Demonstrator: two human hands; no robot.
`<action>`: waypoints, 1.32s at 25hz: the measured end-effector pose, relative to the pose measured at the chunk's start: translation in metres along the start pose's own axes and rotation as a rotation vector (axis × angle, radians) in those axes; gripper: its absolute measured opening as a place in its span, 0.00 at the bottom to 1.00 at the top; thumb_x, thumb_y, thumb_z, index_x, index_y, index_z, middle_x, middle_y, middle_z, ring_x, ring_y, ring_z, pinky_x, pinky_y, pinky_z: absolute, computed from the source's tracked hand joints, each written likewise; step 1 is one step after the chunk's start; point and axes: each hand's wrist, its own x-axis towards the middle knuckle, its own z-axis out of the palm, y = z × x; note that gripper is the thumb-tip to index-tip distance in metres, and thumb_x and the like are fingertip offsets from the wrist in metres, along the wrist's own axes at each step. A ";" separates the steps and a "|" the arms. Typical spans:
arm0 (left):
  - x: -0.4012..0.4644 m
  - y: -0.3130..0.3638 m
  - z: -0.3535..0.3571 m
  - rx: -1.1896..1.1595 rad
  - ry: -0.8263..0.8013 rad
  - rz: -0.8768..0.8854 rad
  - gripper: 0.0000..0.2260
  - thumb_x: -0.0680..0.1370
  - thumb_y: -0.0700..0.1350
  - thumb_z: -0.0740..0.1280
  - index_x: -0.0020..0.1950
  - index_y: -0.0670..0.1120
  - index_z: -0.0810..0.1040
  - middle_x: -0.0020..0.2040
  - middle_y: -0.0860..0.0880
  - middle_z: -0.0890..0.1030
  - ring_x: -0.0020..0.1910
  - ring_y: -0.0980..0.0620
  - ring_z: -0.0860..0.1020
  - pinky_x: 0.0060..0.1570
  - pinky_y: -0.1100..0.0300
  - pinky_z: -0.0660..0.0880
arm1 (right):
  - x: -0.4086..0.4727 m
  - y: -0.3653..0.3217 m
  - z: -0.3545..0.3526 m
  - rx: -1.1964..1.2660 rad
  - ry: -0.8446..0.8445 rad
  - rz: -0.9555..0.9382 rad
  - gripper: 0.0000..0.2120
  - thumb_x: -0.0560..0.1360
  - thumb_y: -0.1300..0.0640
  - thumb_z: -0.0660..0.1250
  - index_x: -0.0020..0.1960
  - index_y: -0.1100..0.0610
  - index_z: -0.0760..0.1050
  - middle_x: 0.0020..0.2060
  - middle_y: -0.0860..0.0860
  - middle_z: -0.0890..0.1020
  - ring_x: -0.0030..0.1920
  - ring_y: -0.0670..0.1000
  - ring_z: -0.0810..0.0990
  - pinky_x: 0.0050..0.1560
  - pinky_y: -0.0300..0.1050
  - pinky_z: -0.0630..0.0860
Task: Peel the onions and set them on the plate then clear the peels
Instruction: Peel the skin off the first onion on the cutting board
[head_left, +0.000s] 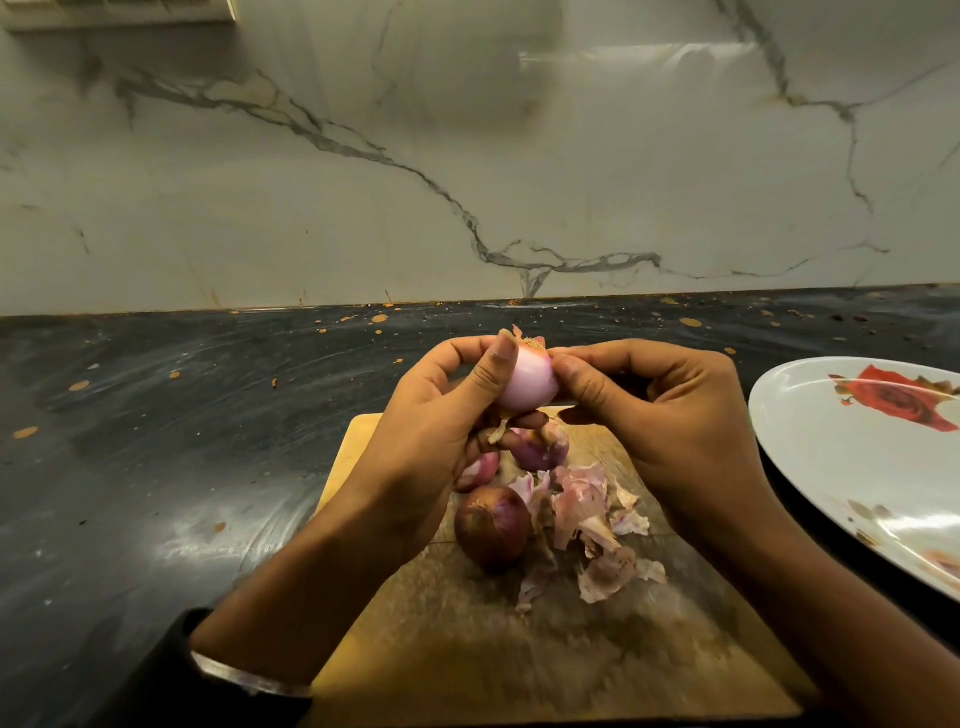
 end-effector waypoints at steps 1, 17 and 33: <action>0.000 0.000 0.000 -0.001 0.000 -0.002 0.23 0.71 0.52 0.67 0.60 0.39 0.76 0.48 0.40 0.84 0.37 0.49 0.82 0.32 0.65 0.79 | 0.000 0.000 0.000 -0.007 0.005 -0.002 0.06 0.74 0.63 0.73 0.51 0.60 0.85 0.41 0.51 0.88 0.43 0.51 0.87 0.41 0.41 0.83; -0.001 -0.002 0.002 -0.041 -0.058 -0.083 0.20 0.77 0.53 0.60 0.64 0.44 0.77 0.55 0.37 0.83 0.48 0.40 0.85 0.50 0.49 0.83 | -0.002 0.000 0.005 -0.092 0.027 -0.038 0.10 0.72 0.59 0.74 0.54 0.53 0.84 0.46 0.45 0.87 0.48 0.44 0.85 0.47 0.36 0.81; 0.002 -0.003 0.000 -0.098 -0.029 -0.073 0.17 0.83 0.50 0.55 0.63 0.42 0.77 0.51 0.38 0.84 0.40 0.47 0.84 0.41 0.57 0.82 | 0.000 0.003 0.003 -0.047 -0.001 -0.007 0.13 0.74 0.63 0.73 0.58 0.59 0.83 0.49 0.49 0.88 0.51 0.46 0.86 0.52 0.40 0.82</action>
